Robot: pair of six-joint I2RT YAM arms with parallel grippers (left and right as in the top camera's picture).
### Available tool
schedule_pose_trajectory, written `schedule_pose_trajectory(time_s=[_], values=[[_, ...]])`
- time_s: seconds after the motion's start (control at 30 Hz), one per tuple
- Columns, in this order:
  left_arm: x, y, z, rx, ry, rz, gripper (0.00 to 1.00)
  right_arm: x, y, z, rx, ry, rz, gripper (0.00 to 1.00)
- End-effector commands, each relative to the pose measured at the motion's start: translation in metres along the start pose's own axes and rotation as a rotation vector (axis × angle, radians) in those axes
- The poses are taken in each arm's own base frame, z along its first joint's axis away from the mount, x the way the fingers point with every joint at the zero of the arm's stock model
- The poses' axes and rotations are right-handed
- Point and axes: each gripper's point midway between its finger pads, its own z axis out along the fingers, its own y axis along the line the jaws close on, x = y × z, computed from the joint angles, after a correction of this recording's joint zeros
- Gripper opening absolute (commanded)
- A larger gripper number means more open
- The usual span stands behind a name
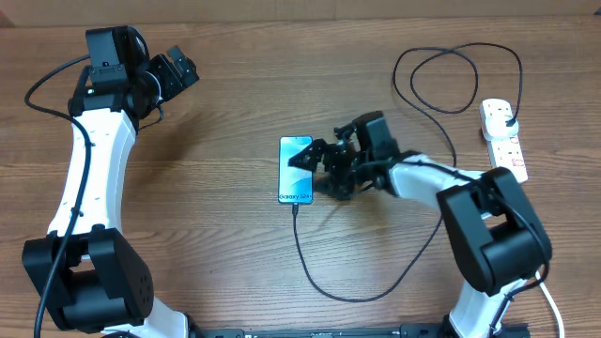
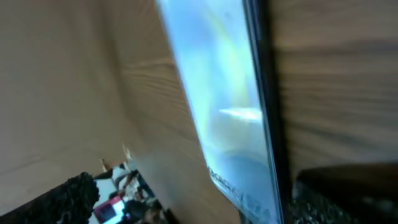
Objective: Plug charger to phone and switch on socket
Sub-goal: 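Move the right gripper over to the white power strip's switch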
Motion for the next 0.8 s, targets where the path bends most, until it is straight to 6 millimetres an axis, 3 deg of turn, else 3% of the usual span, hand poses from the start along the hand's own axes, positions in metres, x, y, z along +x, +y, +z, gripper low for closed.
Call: schedule_pose_trajectory(time_s=[0.0,0.13,0.27,0.43,0.53,0.67,0.77], values=[[-0.007,-0.003,-0.005,-0.002,-0.024,0.01,1.0,-0.022,-0.024,-0.016,0.162,-0.08,-0.004,1.0],[-0.007,-0.003,-0.005,-0.002,-0.024,0.01,1.0,-0.035,-0.011,-0.054,0.371,-0.089,-0.096,1.0],[-0.007,-0.003,-0.005,-0.002,-0.024,0.01,1.0,-0.06,0.012,-0.119,0.596,-0.165,-0.222,1.0],[-0.007,-0.003,-0.005,-0.002,-0.024,0.01,0.99,-0.09,0.024,-0.206,0.77,-0.336,-0.175,1.0],[-0.007,-0.003,-0.005,-0.002,-0.024,0.01,1.0,-0.105,0.011,-0.251,0.83,-0.419,-0.103,1.0],[-0.007,-0.003,-0.005,-0.002,-0.024,0.01,1.0,-0.12,-0.036,-0.307,0.882,-0.487,0.057,1.0],[-0.007,-0.003,-0.005,-0.002,-0.024,0.01,1.0,-0.121,-0.067,-0.337,0.889,-0.511,0.165,1.0]])
